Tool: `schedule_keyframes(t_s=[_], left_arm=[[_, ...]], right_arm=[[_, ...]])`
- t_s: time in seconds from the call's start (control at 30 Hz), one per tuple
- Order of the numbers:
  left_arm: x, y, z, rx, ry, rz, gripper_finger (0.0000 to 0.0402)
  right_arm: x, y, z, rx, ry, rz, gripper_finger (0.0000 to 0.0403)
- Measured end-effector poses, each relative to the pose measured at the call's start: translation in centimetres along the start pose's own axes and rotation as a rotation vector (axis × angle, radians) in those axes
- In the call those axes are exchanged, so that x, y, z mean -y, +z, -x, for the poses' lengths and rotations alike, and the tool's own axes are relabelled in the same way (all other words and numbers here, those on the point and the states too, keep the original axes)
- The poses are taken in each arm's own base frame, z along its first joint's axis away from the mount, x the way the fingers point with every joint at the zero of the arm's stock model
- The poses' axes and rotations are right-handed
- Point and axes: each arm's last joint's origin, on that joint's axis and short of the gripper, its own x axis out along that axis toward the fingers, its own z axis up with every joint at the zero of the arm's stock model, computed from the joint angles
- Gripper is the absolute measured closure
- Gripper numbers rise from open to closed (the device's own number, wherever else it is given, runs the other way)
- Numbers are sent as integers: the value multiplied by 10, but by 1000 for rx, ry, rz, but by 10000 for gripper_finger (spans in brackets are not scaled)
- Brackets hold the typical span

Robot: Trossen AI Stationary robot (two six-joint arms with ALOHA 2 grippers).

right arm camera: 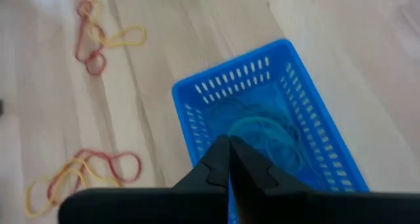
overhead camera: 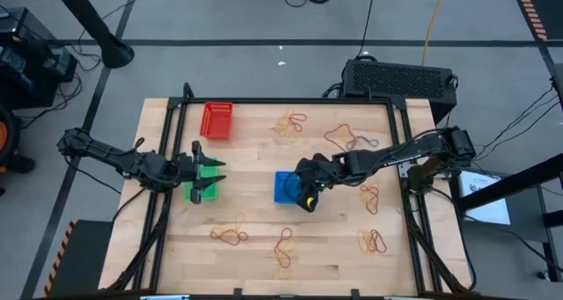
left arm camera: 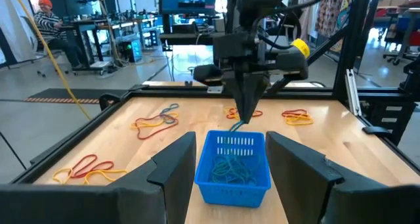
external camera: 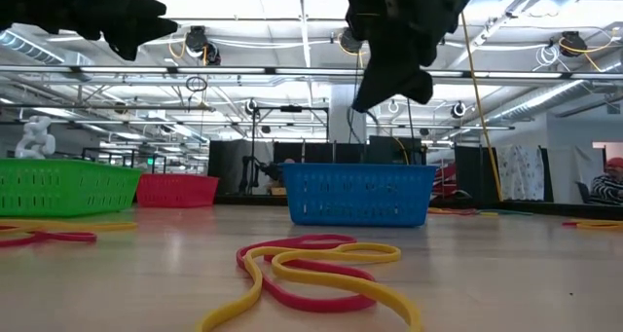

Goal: Sort rubber bands into baskets
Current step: Put the blue rubber band into the blue bin

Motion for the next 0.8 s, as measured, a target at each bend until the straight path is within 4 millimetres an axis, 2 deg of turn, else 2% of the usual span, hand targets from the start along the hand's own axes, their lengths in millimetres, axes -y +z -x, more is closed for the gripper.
schedule_keyframes(t_s=[0.27, 0.57, 0.8], left_arm=[[0, 0, 0, 0, 0, 0, 210], [0, 0, 0, 0, 0, -1, 210], [0, 0, 0, -1, 0, -1, 210]], right_arm=[[2, 5, -3, 69, 40, -23, 393], [4, 5, -4, 65, 37, -2, 318], [23, -1, 6, -61, -65, -16, 297]])
